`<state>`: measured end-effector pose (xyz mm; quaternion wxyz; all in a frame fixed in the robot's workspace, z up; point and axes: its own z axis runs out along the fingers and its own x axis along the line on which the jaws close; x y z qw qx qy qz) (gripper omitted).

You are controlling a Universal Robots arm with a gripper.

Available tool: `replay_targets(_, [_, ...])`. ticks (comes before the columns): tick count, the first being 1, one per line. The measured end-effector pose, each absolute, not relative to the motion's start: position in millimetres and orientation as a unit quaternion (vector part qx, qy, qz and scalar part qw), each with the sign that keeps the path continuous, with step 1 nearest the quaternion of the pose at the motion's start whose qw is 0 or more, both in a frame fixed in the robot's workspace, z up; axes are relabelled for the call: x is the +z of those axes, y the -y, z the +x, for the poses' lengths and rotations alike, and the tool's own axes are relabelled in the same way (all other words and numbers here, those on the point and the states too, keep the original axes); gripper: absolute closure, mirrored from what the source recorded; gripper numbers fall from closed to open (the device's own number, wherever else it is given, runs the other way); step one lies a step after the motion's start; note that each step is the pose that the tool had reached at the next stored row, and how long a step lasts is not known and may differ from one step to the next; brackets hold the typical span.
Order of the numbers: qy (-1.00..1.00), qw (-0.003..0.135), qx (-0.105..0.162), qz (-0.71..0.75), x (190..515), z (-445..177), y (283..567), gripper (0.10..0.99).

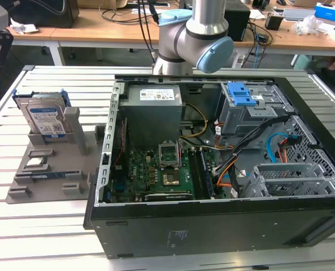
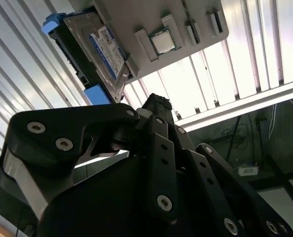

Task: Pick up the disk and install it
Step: 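Pick up the disk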

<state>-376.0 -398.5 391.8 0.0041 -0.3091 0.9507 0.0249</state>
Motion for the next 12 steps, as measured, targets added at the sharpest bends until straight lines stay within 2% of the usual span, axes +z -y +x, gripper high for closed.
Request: replay_targets(12, [-0.924,0.002,0.025,-0.382,391.7,-376.0,398.5,0.98])
